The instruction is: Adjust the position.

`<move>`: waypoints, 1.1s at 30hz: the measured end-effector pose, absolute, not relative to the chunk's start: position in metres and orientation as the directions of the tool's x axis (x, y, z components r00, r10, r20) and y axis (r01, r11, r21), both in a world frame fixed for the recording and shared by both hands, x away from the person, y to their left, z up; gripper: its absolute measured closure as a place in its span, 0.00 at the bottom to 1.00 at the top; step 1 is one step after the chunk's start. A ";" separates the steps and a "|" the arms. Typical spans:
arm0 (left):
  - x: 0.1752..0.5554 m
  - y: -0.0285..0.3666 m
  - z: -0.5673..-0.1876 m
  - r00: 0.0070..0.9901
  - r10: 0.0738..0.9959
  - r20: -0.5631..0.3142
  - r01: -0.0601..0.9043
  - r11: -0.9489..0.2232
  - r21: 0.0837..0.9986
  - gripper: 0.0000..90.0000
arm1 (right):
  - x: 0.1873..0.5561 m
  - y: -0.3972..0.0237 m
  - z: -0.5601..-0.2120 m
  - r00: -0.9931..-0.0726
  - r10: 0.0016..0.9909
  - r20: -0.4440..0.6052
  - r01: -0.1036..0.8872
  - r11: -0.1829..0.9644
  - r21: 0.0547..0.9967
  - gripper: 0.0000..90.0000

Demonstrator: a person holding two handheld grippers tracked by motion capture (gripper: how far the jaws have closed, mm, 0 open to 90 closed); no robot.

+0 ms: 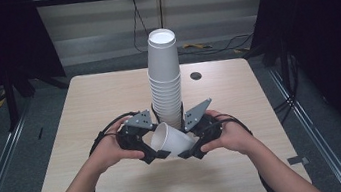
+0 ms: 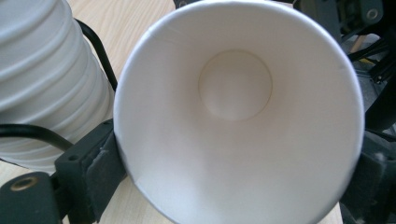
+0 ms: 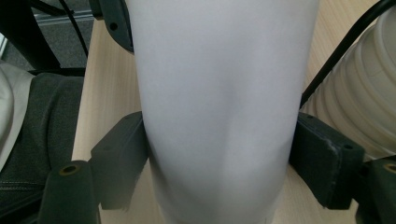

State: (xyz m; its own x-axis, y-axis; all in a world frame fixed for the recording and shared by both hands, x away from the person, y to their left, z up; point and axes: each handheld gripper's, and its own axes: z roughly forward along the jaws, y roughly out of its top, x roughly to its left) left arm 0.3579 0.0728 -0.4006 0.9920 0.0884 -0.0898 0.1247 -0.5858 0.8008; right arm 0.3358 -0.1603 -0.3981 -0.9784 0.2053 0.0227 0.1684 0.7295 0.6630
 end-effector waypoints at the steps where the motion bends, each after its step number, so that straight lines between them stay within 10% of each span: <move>1: 0.358 0.073 -0.401 0.992 0.088 -0.090 0.125 -0.586 0.801 0.10 | 0.336 -0.160 -0.398 -0.978 0.205 0.023 0.168 0.729 0.663 0.26; 33: 0.359 0.080 -0.395 0.988 0.146 -0.056 0.140 -0.667 0.732 0.13 | 0.338 -0.169 -0.411 -0.953 0.300 0.033 0.244 0.701 0.670 0.20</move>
